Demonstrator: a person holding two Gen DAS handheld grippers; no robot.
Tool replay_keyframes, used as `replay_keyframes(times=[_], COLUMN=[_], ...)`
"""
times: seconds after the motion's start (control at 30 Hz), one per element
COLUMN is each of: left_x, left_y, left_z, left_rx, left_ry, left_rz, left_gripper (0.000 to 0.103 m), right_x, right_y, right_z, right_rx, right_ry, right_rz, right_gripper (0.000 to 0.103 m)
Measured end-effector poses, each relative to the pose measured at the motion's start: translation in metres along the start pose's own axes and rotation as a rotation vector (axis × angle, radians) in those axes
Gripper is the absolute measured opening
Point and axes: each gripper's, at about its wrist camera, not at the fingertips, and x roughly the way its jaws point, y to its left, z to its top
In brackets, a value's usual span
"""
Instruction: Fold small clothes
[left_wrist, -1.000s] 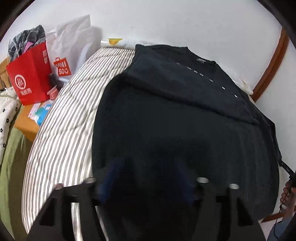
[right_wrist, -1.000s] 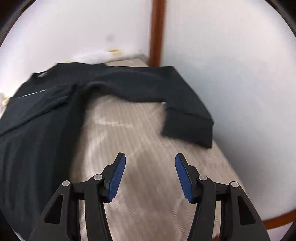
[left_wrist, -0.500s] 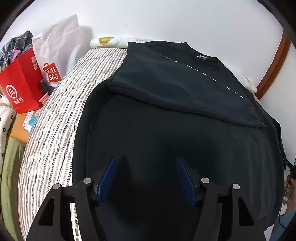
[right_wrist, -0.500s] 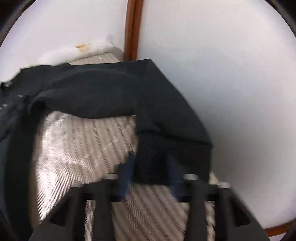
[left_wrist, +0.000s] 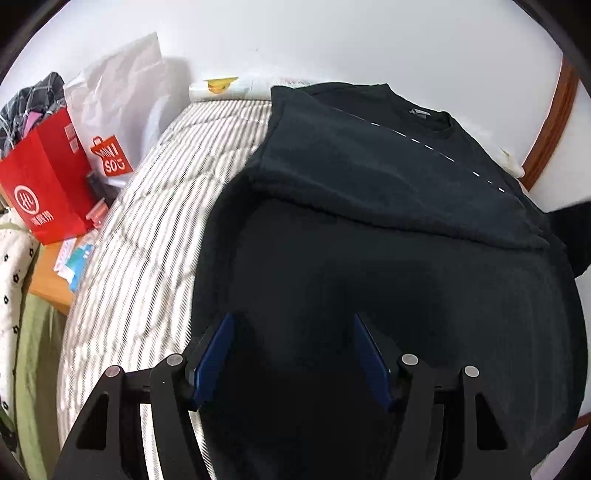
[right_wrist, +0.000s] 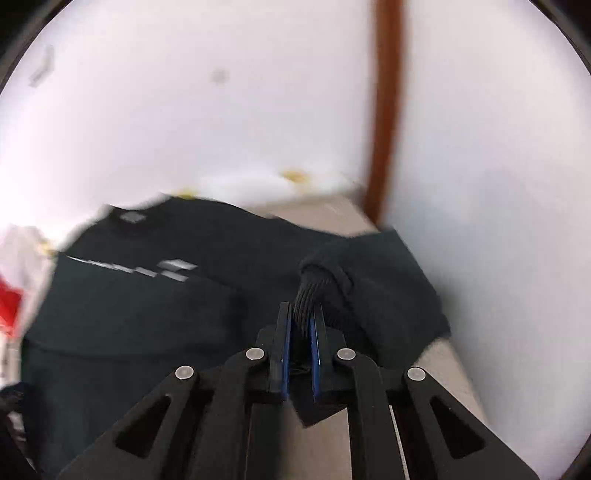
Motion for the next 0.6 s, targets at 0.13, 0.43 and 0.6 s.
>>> replay_keyframes(times=[0.13, 0.43, 0.6], left_x=[0.002, -0.004, -0.007], left_y=[0.005, 0.021, 0.026], left_z=[0.001, -0.003, -0.001], left_rx=[-0.017, -0.038, -0.047], left_ry=[0.001, 0.003, 0.016], left_rz=[-0.031, -0.052, -0.070], left_gripper=[0.064, 0.064, 0.064], right_x=[-0.006, 0.017, 0.036], right_y=[0.077, 0.253, 0.303], right_z=[0.017, 0.008, -0.002], right_rx=[-0.033, -0.201, -0.250], right_ry=[-0.005, 0.032, 0.039], right_rz=[0.158, 0.462, 0.495], right_gripper=[0.008, 0.008, 0.008])
